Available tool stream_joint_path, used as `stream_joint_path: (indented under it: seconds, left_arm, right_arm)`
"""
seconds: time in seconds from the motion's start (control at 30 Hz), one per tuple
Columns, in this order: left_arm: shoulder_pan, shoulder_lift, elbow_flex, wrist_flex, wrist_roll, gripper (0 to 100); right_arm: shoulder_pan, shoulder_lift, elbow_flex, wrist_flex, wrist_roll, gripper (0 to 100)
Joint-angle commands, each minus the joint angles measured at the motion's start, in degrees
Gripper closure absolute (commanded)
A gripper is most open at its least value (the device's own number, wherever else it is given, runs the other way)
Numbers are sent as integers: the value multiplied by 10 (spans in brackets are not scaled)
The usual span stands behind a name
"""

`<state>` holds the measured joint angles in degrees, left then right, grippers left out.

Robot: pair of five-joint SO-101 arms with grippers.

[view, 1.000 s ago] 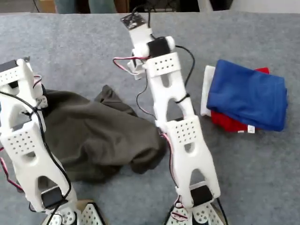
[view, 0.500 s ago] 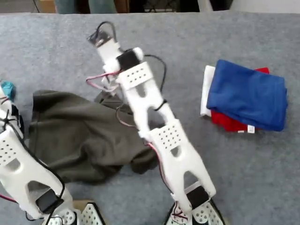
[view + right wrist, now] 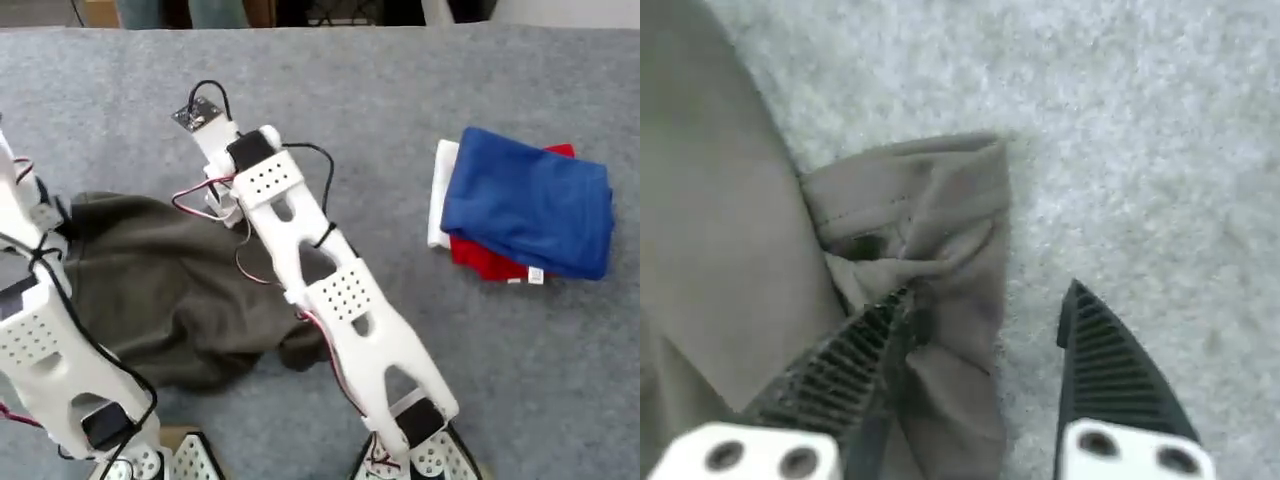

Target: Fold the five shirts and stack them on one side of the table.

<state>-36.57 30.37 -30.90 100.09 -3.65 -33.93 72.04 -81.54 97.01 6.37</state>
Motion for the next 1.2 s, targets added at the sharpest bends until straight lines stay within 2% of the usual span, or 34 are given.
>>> stream_joint_path:
  seconds: [0.0,0.1,0.17,0.23,0.37,0.43,0.63,0.9,1.17]
  left_arm:
    - [29,32,-61,-15,61,786]
    - [41,98,-101,-26,83,791]
    - [50,144,-130,-23,88,791]
    - [53,187,-150,-22,89,811]
    - [52,248,-175,-19,84,983]
    - [46,257,-183,3,84,955]
    - [11,251,-167,7,54,971]
    - [-83,137,7,7,-57,971]
    - [-116,-54,212,7,-151,971]
  right_arm:
    - [-10,5,-23,-3,-5,862]
    - [-8,15,-27,-2,-5,988]
    - [-7,15,-29,7,-5,965]
    - [-6,7,-29,15,-5,982]
    - [11,-15,-29,26,-3,985]
    - [25,-29,-28,31,-2,985]
    - [62,-68,-25,39,-1,985]
    - [79,-127,-23,40,-1,985]
    - [83,-205,-22,42,-5,985]
